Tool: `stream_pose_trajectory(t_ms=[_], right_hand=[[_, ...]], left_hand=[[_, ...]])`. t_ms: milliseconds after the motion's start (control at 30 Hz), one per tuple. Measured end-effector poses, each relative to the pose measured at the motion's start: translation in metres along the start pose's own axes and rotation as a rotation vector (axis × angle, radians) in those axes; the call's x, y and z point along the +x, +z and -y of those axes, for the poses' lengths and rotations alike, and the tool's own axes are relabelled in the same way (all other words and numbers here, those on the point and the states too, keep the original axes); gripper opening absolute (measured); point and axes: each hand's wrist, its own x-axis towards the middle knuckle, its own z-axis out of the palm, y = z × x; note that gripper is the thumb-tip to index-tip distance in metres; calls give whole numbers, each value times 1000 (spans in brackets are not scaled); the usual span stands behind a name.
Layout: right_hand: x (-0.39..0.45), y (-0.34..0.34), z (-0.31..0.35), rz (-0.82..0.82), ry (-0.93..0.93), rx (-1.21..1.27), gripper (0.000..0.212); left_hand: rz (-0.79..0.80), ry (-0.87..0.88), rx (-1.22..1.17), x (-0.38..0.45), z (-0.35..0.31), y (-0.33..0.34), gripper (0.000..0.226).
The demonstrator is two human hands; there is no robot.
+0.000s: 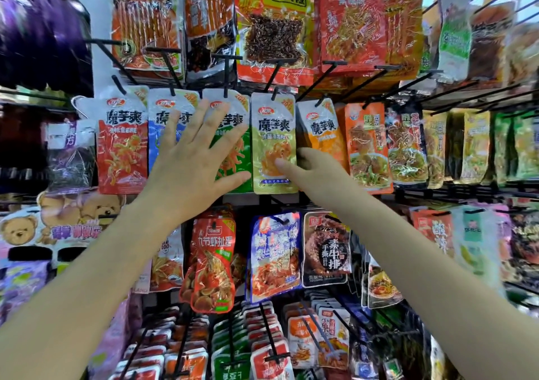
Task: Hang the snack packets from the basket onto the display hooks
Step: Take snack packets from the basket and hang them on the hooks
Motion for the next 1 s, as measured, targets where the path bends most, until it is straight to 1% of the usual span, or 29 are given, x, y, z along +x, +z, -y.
stream_pose_trajectory(t_ms=[67, 167, 233, 367, 467, 567, 667, 733, 800, 933, 1000], right_hand=[[-13, 0, 0, -83, -69, -69, 52], [-24, 0, -1, -224, -158, -136, 51], [-21, 2, -4, -231, -177, -137, 54], [-11, 3, -7, -162, -181, -182, 58], [-7, -8, -16, -265, -203, -179, 52], [0, -26, -25, -350, -199, -163, 51], [13, -42, -32, -291, -129, -154, 63], [20, -50, -34, -220, -67, -142, 70], [25, -56, -34, -167, -18, -150, 75], [38, -59, -35, -80, 5, -223, 73], [46, -57, -39, -33, 44, -203, 75]], left_hand=[[-26, 9, -32, 0, -7, -1, 81], [-56, 9, -59, -3, -19, 0, 80], [-53, 6, -69, -6, -24, 2, 79], [-39, -12, -84, -7, -29, 4, 78], [-96, -29, -83, -1, -34, 1, 74], [-100, 15, -86, 12, -48, 2, 73], [-62, 44, -61, 26, -64, 7, 71], [-4, 13, -60, 30, -68, 12, 67], [24, -10, -58, 30, -70, 15, 70], [15, -25, -76, 28, -75, 16, 82], [24, -21, -57, 27, -77, 15, 85]])
